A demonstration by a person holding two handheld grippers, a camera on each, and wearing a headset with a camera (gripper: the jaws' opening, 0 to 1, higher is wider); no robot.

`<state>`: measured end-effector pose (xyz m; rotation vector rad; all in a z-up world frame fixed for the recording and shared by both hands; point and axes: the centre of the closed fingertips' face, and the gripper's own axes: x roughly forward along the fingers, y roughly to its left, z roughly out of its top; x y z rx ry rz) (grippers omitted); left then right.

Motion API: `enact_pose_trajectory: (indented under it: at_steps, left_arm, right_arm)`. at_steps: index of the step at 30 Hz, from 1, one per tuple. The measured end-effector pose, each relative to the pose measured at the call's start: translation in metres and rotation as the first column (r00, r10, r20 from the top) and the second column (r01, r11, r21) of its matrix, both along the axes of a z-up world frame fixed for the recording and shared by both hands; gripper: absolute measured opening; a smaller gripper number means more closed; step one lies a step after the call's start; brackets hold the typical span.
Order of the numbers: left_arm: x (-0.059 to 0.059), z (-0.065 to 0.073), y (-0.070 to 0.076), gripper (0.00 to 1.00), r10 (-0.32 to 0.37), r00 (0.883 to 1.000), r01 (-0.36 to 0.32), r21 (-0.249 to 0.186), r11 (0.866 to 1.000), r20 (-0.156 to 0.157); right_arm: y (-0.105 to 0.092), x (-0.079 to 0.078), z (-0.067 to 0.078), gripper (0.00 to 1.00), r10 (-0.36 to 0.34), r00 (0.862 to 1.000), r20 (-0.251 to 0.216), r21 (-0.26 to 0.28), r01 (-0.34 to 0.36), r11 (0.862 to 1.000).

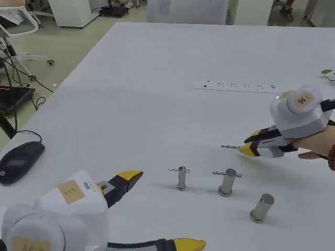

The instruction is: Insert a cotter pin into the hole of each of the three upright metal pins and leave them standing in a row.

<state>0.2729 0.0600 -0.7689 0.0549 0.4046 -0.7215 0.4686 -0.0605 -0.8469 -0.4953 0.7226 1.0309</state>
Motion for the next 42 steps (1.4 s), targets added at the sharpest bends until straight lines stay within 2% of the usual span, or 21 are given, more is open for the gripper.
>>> enact_pose_trajectory:
  at_steps: [13,17,19,22,26,33,39,42]
  left_arm:
    - [-0.001,-0.005,0.001,0.87,0.0,1.0,0.001,0.008,1.0,-0.016]
    - [-0.001,-0.005,0.002,0.87,0.001,1.0,-0.001,0.008,1.0,-0.016]
    - [0.0,-0.005,0.002,0.87,0.001,1.0,-0.001,0.008,1.0,-0.014]
    - [0.0,-0.006,0.003,0.88,0.003,1.0,-0.002,0.012,1.0,-0.015]
    - [0.0,-0.006,0.003,0.88,0.002,1.0,-0.001,0.014,1.0,-0.016]
    - [0.001,-0.007,0.003,0.88,-0.007,1.0,0.008,0.019,1.0,-0.016]
    - [0.002,-0.007,0.003,0.88,-0.009,1.0,0.009,0.02,1.0,-0.015]
    - [0.002,-0.007,0.003,0.88,-0.009,1.0,0.009,0.021,1.0,-0.017]
  right_arm:
    - [0.002,0.002,-0.01,0.14,0.088,0.996,-0.01,-0.066,-0.088,0.994]
    - [0.001,0.001,-0.014,0.13,0.128,0.992,-0.015,-0.112,-0.129,0.985]
    - [0.004,0.001,-0.013,0.12,0.135,0.991,-0.016,-0.106,-0.136,0.985]
    - [0.005,0.0,-0.012,0.12,0.16,0.987,-0.021,-0.127,-0.161,0.979]
    - [0.006,-0.001,-0.013,0.11,0.175,0.983,-0.052,-0.145,-0.181,0.973]
    - [0.006,-0.002,-0.014,0.1,0.208,0.973,-0.097,-0.191,-0.223,0.956]
    - [0.004,0.001,-0.016,0.06,0.223,0.97,-0.099,-0.242,-0.241,0.94]
    - [0.003,0.0,-0.016,0.06,0.262,0.962,-0.079,-0.279,-0.274,0.92]
